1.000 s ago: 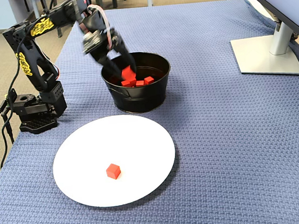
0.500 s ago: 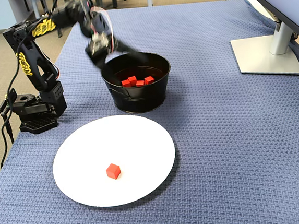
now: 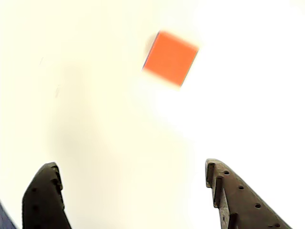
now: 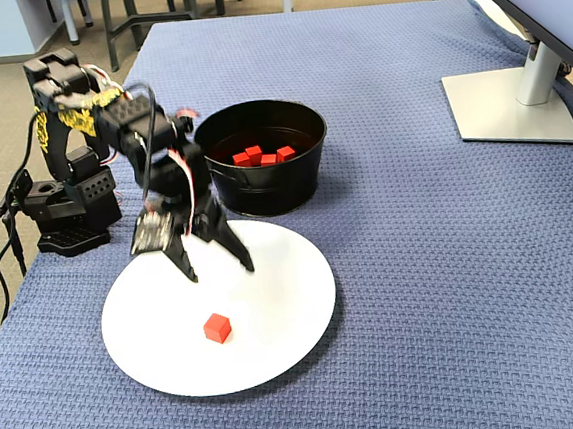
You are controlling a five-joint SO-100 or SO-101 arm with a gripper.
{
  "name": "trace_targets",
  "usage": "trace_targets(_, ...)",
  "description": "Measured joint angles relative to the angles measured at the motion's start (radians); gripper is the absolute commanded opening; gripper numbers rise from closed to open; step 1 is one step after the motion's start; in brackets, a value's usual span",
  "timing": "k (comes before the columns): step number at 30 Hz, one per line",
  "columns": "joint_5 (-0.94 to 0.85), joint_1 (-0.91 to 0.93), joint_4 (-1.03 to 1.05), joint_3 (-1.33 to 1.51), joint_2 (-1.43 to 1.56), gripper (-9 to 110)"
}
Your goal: Pick up the red cubes from the white plate and place them in the black recipient
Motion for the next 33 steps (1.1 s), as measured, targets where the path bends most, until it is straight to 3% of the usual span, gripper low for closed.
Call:
trace_targets(15,0.163,0.048,0.064,-0.29,-0.318,25)
trace_targets(27,0.179,0.066,0.121,-0.443,-0.449,23)
trace_targets(28,0.179,0.066,0.123,-0.449,-0.451,20)
trace_targets(30,0.179,0.066,0.124,-0.459,-0.453,0)
trace_targets(33,0.178,0.067,0.126,-0.463,-0.453,0)
